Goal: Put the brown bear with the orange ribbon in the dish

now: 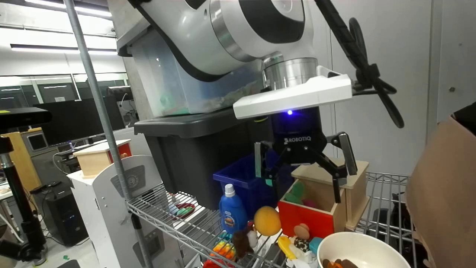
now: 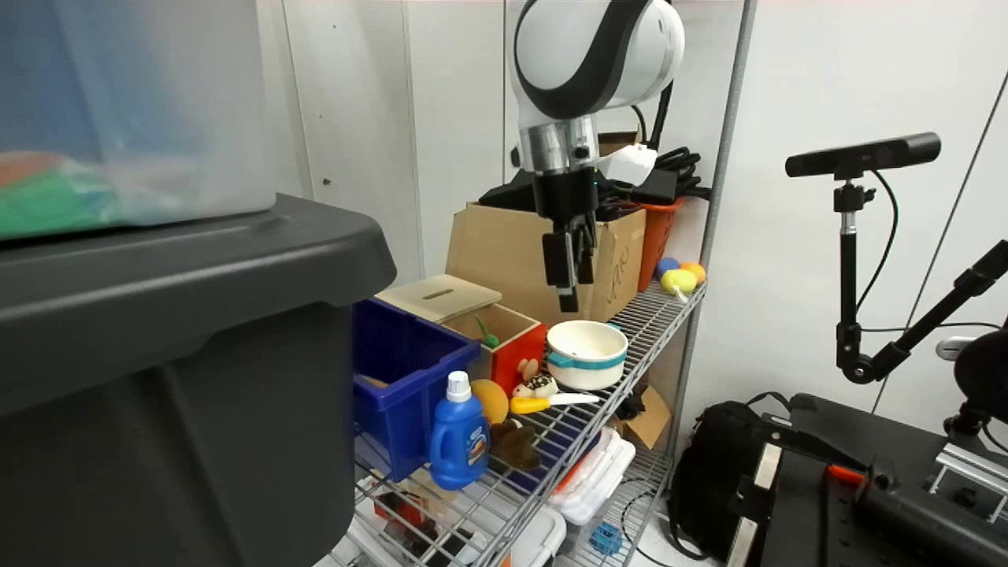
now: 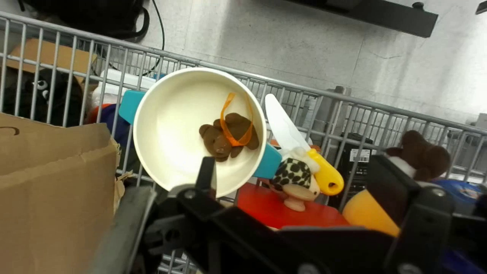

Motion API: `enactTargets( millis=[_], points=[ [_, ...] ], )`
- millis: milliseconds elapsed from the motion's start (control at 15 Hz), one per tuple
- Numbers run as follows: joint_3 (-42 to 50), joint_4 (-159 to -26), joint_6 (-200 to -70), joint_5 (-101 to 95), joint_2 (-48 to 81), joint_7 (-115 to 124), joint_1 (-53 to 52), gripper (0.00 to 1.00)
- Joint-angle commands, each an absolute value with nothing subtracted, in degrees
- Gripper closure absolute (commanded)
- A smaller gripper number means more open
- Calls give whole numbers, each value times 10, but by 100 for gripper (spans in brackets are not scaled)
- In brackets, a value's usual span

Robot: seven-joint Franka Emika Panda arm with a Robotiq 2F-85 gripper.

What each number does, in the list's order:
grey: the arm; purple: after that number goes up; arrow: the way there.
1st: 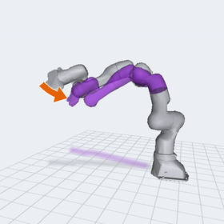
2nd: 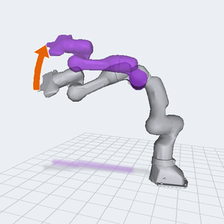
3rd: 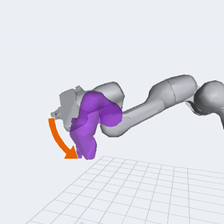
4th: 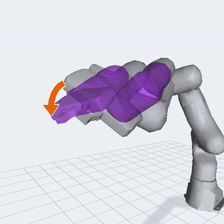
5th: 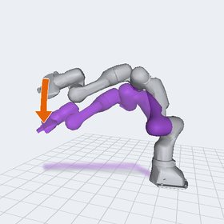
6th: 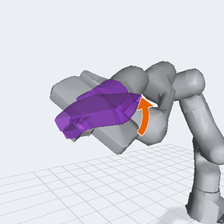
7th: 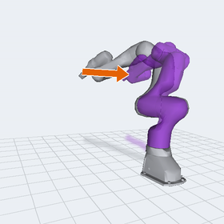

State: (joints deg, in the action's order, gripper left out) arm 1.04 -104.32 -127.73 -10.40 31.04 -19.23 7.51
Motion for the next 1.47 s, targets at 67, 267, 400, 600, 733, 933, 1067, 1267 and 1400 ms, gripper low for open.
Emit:
enactTargets(
  millis=[67, 267, 400, 600, 733, 933, 1067, 1267, 1400],
  points=[
    [9, -1067, -1232, -94, 268, -165, 58, 0],
    [9, -1068, -1223, -90, 265, -159, 56, 0],
    [8, -1054, -1212, -88, 274, -160, 53, 0],
    [4, -1030, -1194, -91, 289, -163, 45, 0],
    [1, -1013, -1180, -93, 297, -163, 38, 0],
    [-2, -991, -1162, -96, 305, -162, 27, 0],
    [-2, -982, -1153, -96, 308, -162, 23, 0],
    [-2, -974, -1149, -97, 312, -163, 20, 0],
    [-2, -980, -1151, -97, 309, -162, 21, 0]
  ],
)
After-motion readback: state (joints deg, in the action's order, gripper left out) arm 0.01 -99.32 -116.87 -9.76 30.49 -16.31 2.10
